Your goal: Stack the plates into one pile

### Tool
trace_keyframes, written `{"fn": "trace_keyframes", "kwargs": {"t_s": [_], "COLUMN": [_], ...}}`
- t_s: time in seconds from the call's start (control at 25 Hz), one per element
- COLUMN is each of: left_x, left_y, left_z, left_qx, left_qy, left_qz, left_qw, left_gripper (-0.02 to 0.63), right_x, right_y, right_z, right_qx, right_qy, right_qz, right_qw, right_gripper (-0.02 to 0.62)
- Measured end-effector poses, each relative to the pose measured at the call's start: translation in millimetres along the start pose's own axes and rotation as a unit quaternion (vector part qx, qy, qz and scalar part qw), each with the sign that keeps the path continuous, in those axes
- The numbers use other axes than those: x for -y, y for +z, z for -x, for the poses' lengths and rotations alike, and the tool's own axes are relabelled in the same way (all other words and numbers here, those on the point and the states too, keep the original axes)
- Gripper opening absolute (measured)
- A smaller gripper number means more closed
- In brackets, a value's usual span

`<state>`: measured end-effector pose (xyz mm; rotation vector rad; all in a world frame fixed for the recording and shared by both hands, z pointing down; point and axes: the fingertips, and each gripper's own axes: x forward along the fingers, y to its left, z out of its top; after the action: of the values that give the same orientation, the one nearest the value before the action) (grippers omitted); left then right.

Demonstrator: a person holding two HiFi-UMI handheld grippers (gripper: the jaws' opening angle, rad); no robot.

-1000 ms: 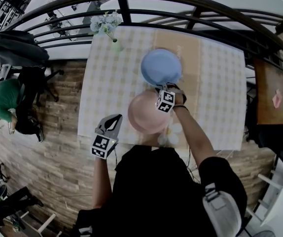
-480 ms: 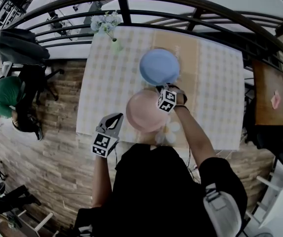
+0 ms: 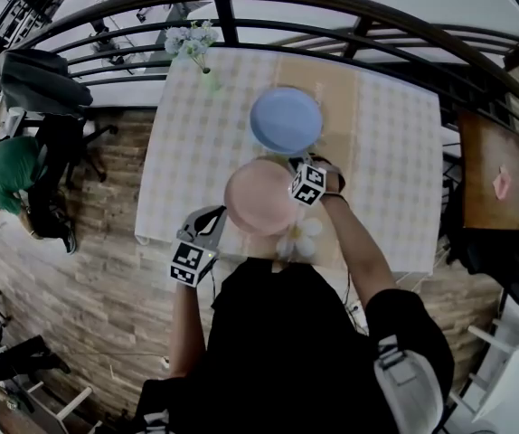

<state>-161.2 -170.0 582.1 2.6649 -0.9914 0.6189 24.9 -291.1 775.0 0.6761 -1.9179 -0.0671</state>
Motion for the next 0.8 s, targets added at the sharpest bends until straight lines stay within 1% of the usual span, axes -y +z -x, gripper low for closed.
{"fn": "trace_keyframes", "kwargs": {"t_s": [0.24,0.44,0.8], "left_x": [20.7,39.1,71.3], "left_y": [5.0,3.6,-4.6], "left_z": [4.5,7.0,22.3], "left_qx": [0.003,0.005,0.007], "left_qy": [0.005,0.014,0.039], "left_qz": [0.001,0.007,0.016], "left_qw": [1.0,0.9999,0.9991], "left_gripper": [0.0,0.0,0.0], "right_x": [-6.1,-17.8,-39.2], "right_y": [-19.1,-32.1,-43.1], "right_z": [16.0,25.0,41.4], "right_qx": [-0.003,-0.004,0.005], "right_qy": [0.005,0.018,0.027], "right_qz": [-0.012,-0.004,0.015], "right_qw": [1.0,1.0,1.0], "right_gripper": [-0.002,-0.002,-0.002]}}
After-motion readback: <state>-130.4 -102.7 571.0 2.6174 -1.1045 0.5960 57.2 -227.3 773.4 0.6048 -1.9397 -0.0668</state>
